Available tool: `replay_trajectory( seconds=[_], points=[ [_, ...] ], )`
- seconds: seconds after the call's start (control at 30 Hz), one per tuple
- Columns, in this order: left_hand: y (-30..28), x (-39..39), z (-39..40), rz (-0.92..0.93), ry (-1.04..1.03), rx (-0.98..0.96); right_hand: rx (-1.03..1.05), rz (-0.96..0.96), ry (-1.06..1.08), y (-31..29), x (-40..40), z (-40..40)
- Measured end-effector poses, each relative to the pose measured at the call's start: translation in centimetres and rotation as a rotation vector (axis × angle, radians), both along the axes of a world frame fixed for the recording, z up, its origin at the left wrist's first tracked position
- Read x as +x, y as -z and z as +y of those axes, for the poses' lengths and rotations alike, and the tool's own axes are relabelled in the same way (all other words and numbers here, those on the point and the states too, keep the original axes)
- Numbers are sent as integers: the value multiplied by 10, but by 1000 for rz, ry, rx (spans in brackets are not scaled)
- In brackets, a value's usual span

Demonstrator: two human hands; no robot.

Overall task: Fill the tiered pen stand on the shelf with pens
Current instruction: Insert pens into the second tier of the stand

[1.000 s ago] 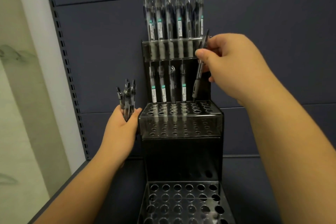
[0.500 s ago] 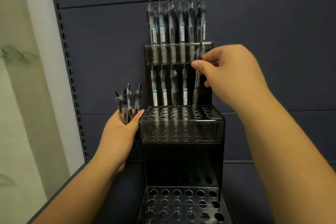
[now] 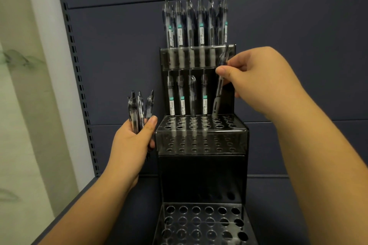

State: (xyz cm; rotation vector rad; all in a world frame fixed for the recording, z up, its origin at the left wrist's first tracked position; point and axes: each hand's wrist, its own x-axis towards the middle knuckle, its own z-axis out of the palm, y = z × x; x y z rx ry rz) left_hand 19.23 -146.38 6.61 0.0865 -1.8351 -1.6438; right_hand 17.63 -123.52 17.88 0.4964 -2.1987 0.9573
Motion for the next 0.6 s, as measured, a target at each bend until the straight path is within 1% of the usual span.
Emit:
replay_trajectory(
  seconds=[0.13, 0.2, 0.27, 0.43, 0.6],
  points=[
    [0, 1, 1, -7, -4, -3, 36, 76, 48, 4, 0, -10],
    [0, 1, 1, -7, -3, -7, 82, 80, 67, 4, -1, -14],
    [0, 1, 1, -4, -1, -10, 117, 47, 73, 4, -2, -15],
    [1, -1, -1, 5, -4, -9, 221, -140, 24, 3, 0, -9],
    [2, -1, -1, 7, -2, -9, 260, -182, 35, 3, -1, -7]
  ],
)
